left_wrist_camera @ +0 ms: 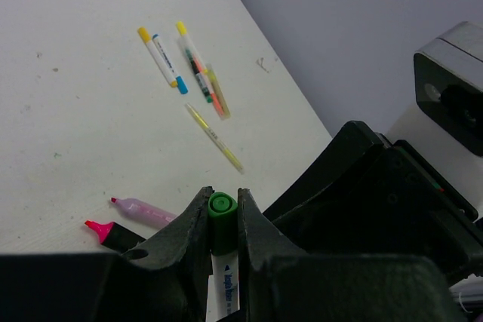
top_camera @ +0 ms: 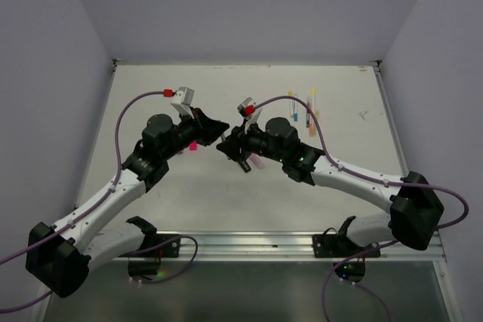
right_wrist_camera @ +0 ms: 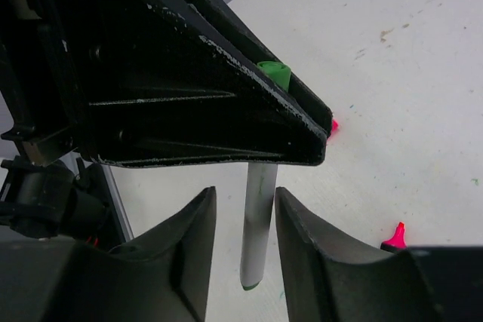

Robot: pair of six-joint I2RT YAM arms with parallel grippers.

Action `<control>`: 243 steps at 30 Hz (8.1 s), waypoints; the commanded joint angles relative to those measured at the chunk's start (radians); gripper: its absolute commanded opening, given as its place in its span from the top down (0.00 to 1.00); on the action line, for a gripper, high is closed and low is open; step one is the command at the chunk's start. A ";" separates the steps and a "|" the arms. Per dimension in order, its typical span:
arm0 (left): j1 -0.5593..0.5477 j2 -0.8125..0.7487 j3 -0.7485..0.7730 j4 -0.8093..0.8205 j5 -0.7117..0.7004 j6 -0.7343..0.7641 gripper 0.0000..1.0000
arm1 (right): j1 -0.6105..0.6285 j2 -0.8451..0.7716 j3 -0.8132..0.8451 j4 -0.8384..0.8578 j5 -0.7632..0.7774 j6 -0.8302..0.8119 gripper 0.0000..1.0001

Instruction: Open the pen caps

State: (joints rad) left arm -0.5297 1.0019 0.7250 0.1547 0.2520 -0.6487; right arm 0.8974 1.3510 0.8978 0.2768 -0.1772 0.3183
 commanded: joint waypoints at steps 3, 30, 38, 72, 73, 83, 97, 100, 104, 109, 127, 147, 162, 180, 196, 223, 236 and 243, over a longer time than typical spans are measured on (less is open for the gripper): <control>0.004 -0.023 0.002 0.098 0.020 0.027 1.00 | -0.002 0.039 0.059 0.022 0.011 0.001 0.73; 0.016 -0.008 0.146 0.450 -0.385 0.110 1.00 | 0.002 0.089 -0.207 0.050 -0.122 -0.005 1.00; 0.126 0.027 0.209 0.512 -0.336 0.014 1.00 | 0.003 0.079 -0.269 0.104 -0.156 -0.005 1.00; 0.415 0.478 0.295 -0.693 -0.395 0.362 0.88 | -0.291 0.365 0.263 -0.656 0.079 -0.231 0.98; 0.416 0.509 0.298 -0.690 -0.393 0.363 0.87 | -0.291 0.379 0.266 -0.656 0.074 -0.234 0.97; 0.438 0.641 0.332 -0.669 -0.382 0.411 0.81 | -0.291 0.504 0.303 -0.642 0.053 -0.262 0.93; 0.441 0.687 0.295 -0.606 -0.289 0.420 0.67 | -0.291 0.522 0.297 -0.617 0.039 -0.249 0.78; 0.441 0.678 0.291 -0.604 -0.289 0.416 0.64 | -0.291 0.498 0.294 -0.617 0.038 -0.242 0.67; 0.441 0.640 0.284 -0.604 -0.296 0.406 0.61 | -0.291 0.436 0.305 -0.636 0.068 -0.223 0.56; 0.441 0.542 0.275 -0.616 -0.326 0.377 0.55 | -0.298 0.350 0.303 -0.657 0.154 -0.179 0.39; 0.441 -0.110 0.061 -0.466 -0.370 0.331 0.00 | -0.588 0.336 0.217 -0.737 0.328 -0.004 0.31; 0.438 -0.253 -0.055 -0.365 -0.220 0.360 0.00 | -0.598 0.502 0.213 -0.720 0.222 -0.039 0.67; 0.438 -0.258 -0.024 -0.302 0.130 0.186 0.02 | -0.444 0.238 0.138 -0.593 0.120 -0.101 1.00; 0.206 -0.206 -0.001 -0.087 0.052 -0.025 0.16 | -0.046 -0.029 0.029 -0.123 -0.042 -0.001 1.00; 0.119 -0.111 0.001 -0.027 0.004 -0.080 0.53 | 0.018 -0.010 0.029 -0.057 -0.030 -0.002 1.00; 0.086 -0.134 -0.032 0.028 0.076 -0.088 1.00 | 0.028 0.022 0.019 0.068 -0.076 0.047 0.56; 0.086 -0.137 -0.035 0.023 -0.037 -0.077 1.00 | 0.029 0.066 0.026 0.015 -0.062 -0.010 1.00; 0.086 -0.118 0.042 -0.012 -0.336 -0.083 1.00 | 0.029 0.065 -0.062 -0.033 -0.010 -0.048 1.00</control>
State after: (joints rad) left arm -0.4690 0.8856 0.6952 0.0971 0.1864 -0.7490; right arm 0.9257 1.4216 0.8852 0.3088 -0.2230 0.3035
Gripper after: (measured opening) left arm 0.091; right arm 0.143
